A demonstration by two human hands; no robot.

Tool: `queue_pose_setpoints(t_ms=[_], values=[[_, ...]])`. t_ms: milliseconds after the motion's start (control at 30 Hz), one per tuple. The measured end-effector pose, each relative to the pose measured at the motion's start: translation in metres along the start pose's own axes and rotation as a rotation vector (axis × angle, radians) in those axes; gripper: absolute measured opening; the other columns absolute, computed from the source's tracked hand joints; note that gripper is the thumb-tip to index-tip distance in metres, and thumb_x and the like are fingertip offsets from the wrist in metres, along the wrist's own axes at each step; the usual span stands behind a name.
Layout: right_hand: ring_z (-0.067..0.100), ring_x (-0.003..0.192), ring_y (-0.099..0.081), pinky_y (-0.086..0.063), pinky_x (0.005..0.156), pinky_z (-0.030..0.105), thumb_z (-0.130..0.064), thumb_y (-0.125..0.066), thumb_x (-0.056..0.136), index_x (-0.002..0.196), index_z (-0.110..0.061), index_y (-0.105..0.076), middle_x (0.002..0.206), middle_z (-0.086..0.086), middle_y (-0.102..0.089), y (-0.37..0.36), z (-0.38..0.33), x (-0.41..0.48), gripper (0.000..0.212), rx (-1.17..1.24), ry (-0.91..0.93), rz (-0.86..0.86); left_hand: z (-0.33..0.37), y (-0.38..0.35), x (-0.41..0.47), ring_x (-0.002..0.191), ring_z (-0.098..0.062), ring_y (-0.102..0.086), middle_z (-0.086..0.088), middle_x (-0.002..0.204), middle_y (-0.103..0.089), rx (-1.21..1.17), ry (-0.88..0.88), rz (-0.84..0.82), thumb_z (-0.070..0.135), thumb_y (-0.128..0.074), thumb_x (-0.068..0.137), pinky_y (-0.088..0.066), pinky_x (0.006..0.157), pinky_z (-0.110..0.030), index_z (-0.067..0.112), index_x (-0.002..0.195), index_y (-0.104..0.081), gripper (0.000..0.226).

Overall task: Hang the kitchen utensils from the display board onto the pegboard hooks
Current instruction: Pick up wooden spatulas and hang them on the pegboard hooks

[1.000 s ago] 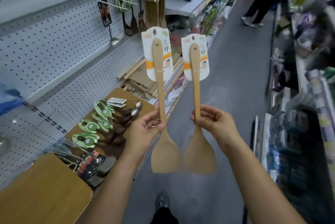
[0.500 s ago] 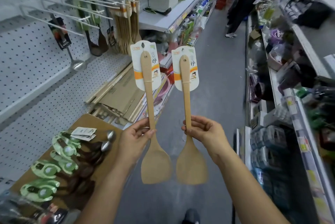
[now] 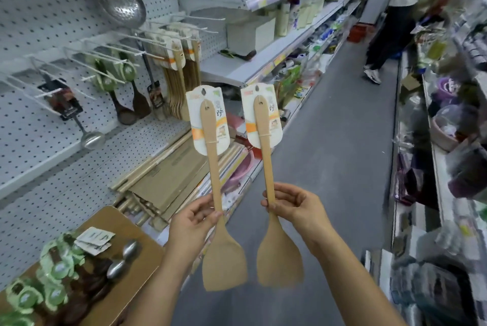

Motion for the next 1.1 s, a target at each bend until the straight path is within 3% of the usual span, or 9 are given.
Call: queue_pose_setpoints(t_ms=[133, 333, 533, 667, 833, 1100], values=[[0.027, 0.095, -0.074, -0.059, 0.085, 0.032, 0.010, -0.071, 0.082, 0.112, -0.004, -0.070, 0.099, 0.014, -0.077, 0.021, -0.013, 0.048, 0.033, -0.019, -0.004, -0.043, 0.006, -0.028, 0.024, 0.091, -0.011, -0.072, 0.000, 0.092, -0.077, 0.009, 0.014, 0.081, -0.005, -0.071, 0.082, -0.055, 0.080, -0.023, 0.030, 0.100, -0.069, 0.039], [0.029, 0.093, -0.074, -0.060, 0.084, 0.034, 0.008, -0.074, 0.080, 0.109, -0.004, -0.070, 0.099, 0.017, -0.076, 0.024, -0.007, 0.122, 0.032, -0.011, -0.079, -0.099, -0.005, -0.042, 0.088, 0.092, -0.016, -0.072, 0.000, 0.092, -0.077, -0.011, 0.046, 0.151, -0.005, -0.072, 0.081, -0.056, 0.082, -0.029, 0.025, 0.103, -0.070, 0.037], [0.030, 0.094, -0.074, -0.060, 0.087, 0.037, 0.011, -0.071, 0.082, 0.110, -0.002, -0.070, 0.098, 0.016, -0.076, 0.020, -0.029, 0.215, 0.031, -0.130, -0.061, -0.146, -0.008, -0.052, 0.171, 0.089, -0.019, -0.073, -0.001, 0.093, -0.077, -0.071, 0.009, 0.212, -0.004, -0.072, 0.082, -0.055, 0.070, -0.020, 0.025, 0.103, -0.069, 0.035], [0.030, 0.094, -0.074, -0.060, 0.087, 0.036, 0.011, -0.073, 0.081, 0.112, 0.000, -0.070, 0.098, 0.020, -0.075, 0.016, -0.046, 0.273, 0.033, -0.163, -0.055, -0.165, 0.006, -0.061, 0.217, 0.084, -0.012, -0.073, 0.001, 0.088, -0.077, -0.099, 0.000, 0.227, -0.005, -0.071, 0.083, -0.055, 0.082, -0.030, 0.028, 0.098, -0.069, 0.037], [0.033, 0.095, -0.073, -0.059, 0.076, 0.028, 0.015, -0.067, 0.083, 0.112, 0.001, -0.068, 0.102, 0.023, -0.074, -0.008, -0.051, 0.332, 0.032, -0.133, -0.072, -0.239, 0.020, -0.055, 0.264, 0.094, -0.025, -0.071, -0.004, 0.094, -0.077, -0.091, -0.026, 0.278, -0.004, -0.073, 0.081, -0.056, 0.085, -0.036, 0.024, 0.102, -0.071, 0.035], [0.035, 0.093, -0.073, -0.060, 0.080, 0.040, 0.013, -0.063, 0.087, 0.114, 0.002, -0.067, 0.100, 0.023, -0.074, -0.029, -0.052, 0.419, 0.029, -0.138, -0.098, -0.390, 0.024, -0.052, 0.313, 0.096, -0.023, -0.072, -0.005, 0.096, -0.077, -0.124, -0.020, 0.406, -0.005, -0.070, 0.083, -0.056, 0.085, -0.038, 0.027, 0.101, -0.070, 0.037]])
Point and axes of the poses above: each hand's wrist, its own x-axis towards the middle knuckle, its own y-axis out of the back of the hand, z = x × y, the point moved 9 cm from there along x, towards the middle knuckle
